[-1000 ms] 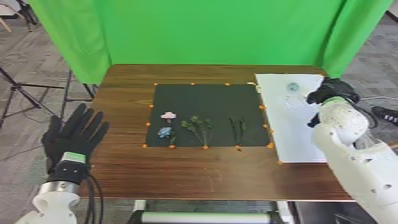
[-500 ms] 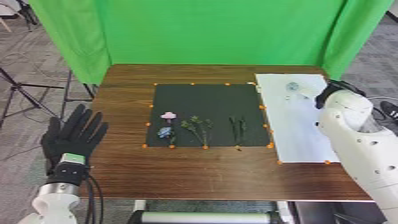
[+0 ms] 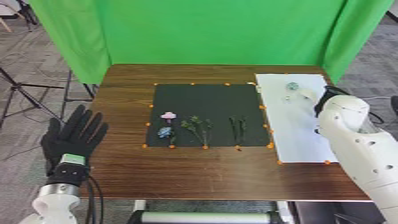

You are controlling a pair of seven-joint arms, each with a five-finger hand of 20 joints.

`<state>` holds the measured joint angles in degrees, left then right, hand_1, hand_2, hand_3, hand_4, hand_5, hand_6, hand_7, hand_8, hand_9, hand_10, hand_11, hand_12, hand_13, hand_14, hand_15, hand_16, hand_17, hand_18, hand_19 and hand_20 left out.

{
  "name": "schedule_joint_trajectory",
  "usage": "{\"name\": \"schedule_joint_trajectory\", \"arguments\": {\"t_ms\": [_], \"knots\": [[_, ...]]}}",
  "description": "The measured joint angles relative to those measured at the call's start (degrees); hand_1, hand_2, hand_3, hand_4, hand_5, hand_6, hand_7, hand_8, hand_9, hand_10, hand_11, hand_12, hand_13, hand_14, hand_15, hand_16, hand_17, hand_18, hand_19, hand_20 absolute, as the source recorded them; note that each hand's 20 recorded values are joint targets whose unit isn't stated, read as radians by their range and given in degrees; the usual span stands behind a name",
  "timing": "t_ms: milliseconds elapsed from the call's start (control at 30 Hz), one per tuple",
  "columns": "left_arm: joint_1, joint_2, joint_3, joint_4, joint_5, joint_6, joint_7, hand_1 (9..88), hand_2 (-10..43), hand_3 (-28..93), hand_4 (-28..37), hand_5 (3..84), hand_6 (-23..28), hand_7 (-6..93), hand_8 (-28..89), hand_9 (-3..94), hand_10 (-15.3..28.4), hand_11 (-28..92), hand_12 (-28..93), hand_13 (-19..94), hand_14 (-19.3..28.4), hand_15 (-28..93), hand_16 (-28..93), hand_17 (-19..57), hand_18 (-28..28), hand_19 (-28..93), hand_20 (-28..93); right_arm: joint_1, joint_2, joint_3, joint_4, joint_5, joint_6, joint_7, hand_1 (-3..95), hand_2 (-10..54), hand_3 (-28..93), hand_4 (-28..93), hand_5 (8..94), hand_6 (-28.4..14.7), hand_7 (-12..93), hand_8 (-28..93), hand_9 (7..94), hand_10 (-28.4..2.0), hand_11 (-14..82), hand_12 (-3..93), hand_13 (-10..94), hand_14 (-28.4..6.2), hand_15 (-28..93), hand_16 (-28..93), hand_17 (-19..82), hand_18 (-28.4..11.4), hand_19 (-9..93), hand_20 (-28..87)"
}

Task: Arrange flowers

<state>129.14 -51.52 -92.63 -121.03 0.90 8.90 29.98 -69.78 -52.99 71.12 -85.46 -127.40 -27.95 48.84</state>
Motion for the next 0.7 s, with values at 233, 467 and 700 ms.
{"name": "schedule_joint_trajectory", "arguments": {"t_ms": [233, 467, 700], "knots": [[0.01, 0.0, 0.05, -0.02, -0.22, 0.03, -0.01, 25.1, 12.7, 72, -28.3, 38.3, 7.0, 13.3, -9, 33.7, 12.5, 19, 11, 24, 13.6, 33, -7, -4.9, 13.4, 33, 10, -0.43, -0.07, -0.22, 0.97, -2.01, 2.35, -1.06, 66.1, -9.5, 68, -28, 72.9, -2.4, 34, 8, 83.9, -9.9, 14.6, 45.6, 76, -5.9, 52, 42, 40, -22.6, 87, 36], [-0.03, -0.16, 0.09, -0.02, -0.19, 0.1, -0.33, 25.1, 12.8, 72, -28.3, 37.5, 6.9, 13.1, -9, 33.7, 12.4, 19, 11, 24, 13.5, 33, -7, -4.9, 13.4, 33, 10, -3.48, 0.23, -0.15, -0.07, -3.71, 9.87, -1.99, 64.5, -9.5, 73, -28, 73.7, -2.5, 35, 11, 85.0, -9.6, 15.6, 48.5, 77, -5.5, 50, 43, 41, -23.0, 86, 38], [-0.11, -0.17, 0.0, -0.07, -0.19, 0.42, -0.38, 25.2, 12.7, 72, -28.3, 37.0, 6.8, 13.5, -9, 33.7, 12.4, 19, 11, 24, 13.4, 33, -7, -5.0, 13.5, 34, 10, -7.92, 2.5, -1.32, -11.59, -8.37, 12.27, -3.05, 64.2, -9.5, 74, -28, 74.4, -2.6, 34, 12, 85.3, -9.7, 15.5, 49.4, 78, -5.3, 50, 44, 42, -22.9, 86, 39]]}}
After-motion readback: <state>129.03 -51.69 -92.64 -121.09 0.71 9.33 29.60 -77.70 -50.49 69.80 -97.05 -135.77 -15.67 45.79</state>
